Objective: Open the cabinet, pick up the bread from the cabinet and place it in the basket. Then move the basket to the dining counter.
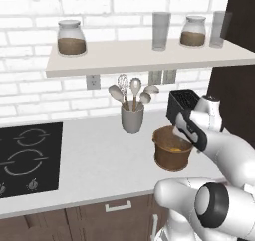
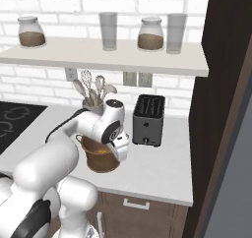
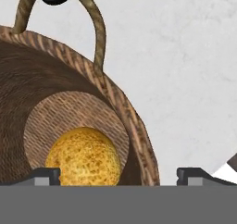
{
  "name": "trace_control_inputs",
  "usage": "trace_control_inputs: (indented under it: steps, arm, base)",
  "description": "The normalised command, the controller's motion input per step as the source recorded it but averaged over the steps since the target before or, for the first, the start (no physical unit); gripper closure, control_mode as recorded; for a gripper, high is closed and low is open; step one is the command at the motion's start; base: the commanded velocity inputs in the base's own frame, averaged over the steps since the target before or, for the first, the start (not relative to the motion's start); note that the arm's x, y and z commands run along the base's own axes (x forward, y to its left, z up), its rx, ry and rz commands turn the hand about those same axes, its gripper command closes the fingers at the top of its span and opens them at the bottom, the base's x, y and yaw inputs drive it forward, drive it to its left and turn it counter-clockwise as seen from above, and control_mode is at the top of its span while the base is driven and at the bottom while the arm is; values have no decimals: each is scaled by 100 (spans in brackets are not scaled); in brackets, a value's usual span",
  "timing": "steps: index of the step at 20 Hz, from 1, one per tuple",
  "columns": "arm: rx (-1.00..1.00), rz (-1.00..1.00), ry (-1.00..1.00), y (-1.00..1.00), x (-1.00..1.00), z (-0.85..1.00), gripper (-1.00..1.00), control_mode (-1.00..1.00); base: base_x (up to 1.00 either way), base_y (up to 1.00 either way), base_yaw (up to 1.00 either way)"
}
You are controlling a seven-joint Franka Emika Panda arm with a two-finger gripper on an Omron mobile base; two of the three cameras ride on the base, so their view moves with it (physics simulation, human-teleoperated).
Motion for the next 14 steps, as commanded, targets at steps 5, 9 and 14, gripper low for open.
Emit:
trace_control_inputs:
  steps: [5,9,14]
  arm:
    - [0,1,0,1,-7,-34,-100,-100]
    - [1,0,0,6,0,-16,-100,-100]
    - [2,0,0,17,0,-20,100,-100]
  base:
    - [0,0,0]
    - [0,0,0]
    - [0,0,0]
